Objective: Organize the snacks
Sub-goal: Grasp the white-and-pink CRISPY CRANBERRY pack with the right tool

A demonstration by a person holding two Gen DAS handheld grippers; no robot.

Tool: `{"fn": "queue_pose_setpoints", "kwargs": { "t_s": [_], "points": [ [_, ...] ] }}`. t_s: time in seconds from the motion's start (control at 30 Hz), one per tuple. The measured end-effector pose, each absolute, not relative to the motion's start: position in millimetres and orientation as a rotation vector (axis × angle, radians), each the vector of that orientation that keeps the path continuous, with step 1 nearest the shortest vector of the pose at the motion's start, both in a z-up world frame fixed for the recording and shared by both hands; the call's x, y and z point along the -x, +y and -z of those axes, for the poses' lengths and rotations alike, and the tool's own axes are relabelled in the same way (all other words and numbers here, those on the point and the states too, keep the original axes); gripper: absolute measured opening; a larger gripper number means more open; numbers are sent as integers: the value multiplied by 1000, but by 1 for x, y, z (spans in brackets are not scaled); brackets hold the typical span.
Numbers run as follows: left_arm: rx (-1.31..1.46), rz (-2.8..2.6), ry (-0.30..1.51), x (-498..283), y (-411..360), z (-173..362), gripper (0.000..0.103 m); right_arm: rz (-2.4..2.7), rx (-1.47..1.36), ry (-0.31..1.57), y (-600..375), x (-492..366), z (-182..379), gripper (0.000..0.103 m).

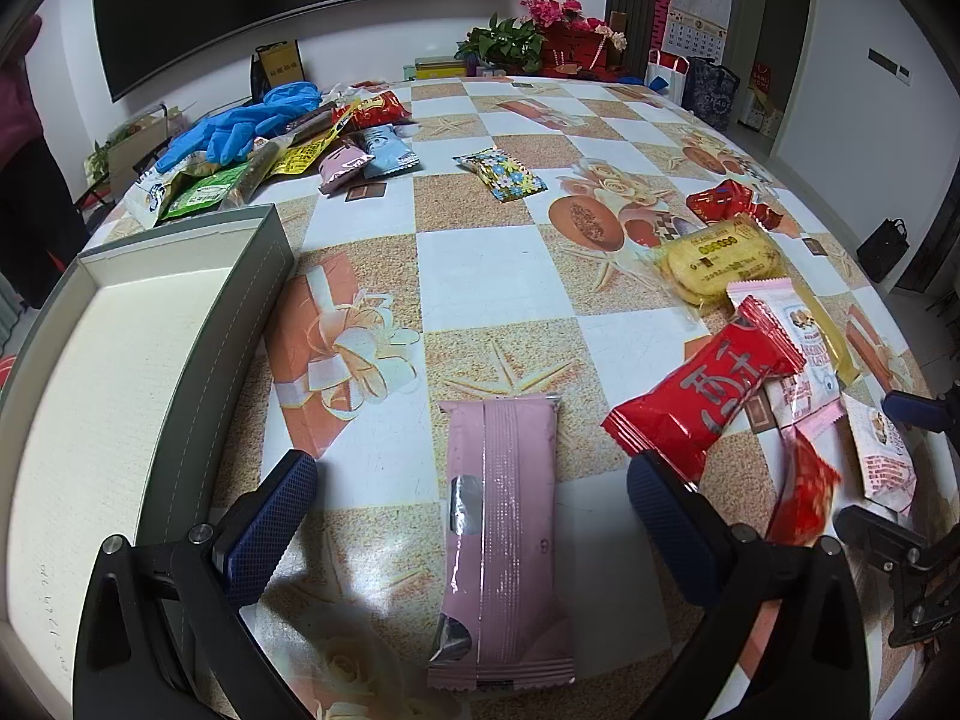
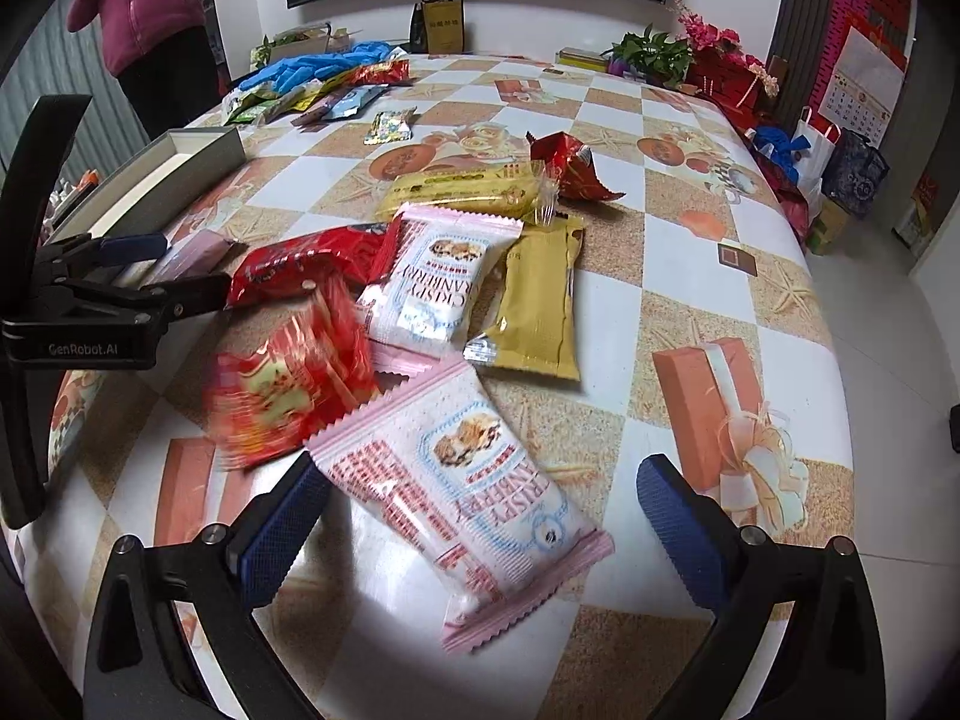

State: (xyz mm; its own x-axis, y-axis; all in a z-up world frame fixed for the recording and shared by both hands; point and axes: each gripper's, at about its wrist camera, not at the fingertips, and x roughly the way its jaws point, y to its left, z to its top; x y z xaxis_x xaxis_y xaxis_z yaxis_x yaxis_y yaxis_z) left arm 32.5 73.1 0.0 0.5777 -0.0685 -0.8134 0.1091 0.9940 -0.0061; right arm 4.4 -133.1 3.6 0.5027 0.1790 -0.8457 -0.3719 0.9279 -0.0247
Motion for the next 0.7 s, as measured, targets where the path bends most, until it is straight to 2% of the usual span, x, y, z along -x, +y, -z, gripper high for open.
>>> {"fn": "queue_pose_setpoints", "kwargs": {
  "t_s": [0.63,0.67,0.7],
  "points": [
    [-66,136,992,-21,74,-1,103,-381,238,1013,-130,1,-2,102],
    [-67,136,994,-18,75,-1,103,-388,244,1017,-130,1,-2,100],
    [-67,133,989,-14,75,0,103,-393,244,1017,-129,1,-2,94]
  ]
}}
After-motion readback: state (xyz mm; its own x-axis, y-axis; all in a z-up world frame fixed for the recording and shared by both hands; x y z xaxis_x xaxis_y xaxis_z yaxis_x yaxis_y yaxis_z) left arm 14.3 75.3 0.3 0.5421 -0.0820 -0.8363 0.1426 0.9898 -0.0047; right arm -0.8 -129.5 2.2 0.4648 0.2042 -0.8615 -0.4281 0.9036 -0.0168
